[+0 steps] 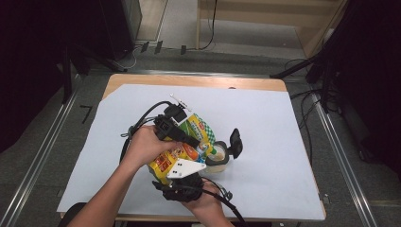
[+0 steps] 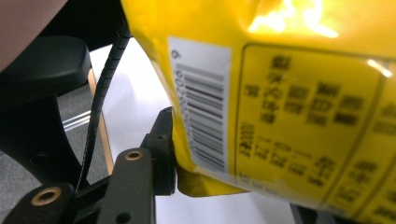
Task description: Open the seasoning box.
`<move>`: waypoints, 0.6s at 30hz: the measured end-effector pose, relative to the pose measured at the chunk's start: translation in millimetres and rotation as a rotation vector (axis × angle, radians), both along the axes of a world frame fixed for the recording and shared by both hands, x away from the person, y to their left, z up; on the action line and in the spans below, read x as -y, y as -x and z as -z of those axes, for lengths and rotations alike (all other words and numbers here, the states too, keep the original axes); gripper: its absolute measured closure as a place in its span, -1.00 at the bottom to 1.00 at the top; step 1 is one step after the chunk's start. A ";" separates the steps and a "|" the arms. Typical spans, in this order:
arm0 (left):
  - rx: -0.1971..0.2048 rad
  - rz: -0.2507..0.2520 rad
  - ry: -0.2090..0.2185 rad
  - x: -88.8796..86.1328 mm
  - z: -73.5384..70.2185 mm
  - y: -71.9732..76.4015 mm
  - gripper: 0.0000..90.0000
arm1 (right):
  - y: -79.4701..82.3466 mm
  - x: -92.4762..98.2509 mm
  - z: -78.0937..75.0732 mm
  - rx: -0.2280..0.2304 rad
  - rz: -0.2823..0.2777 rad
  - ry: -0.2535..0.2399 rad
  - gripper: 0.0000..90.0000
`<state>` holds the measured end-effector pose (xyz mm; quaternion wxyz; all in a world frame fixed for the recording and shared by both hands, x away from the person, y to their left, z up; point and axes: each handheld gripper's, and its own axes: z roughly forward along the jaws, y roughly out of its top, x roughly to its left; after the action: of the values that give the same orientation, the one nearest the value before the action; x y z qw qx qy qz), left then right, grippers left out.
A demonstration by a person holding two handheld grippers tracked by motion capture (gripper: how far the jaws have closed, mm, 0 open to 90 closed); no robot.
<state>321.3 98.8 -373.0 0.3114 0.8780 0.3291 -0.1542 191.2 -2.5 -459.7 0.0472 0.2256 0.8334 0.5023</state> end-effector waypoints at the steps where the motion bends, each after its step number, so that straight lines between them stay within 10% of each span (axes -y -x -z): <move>1: -0.004 -0.001 0.001 0.1 0.2 0.1 0.84 | -0.2 0.4 0.4 -0.008 0.002 -0.006 0.33; 9: 0.009 -0.003 0.039 -3.2 -6.1 5.9 0.55 | -4.9 10.1 -4.1 -0.077 0.050 -0.124 0.34; 18: 0.022 -0.024 0.021 -7.4 -12.8 14.3 0.56 | -3.0 11.8 -6.9 -0.068 0.061 -0.149 0.34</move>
<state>307.1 106.2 -360.2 0.3259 0.8724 0.3347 -0.1441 194.2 -14.3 -452.9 0.0170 0.2708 0.7877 0.5531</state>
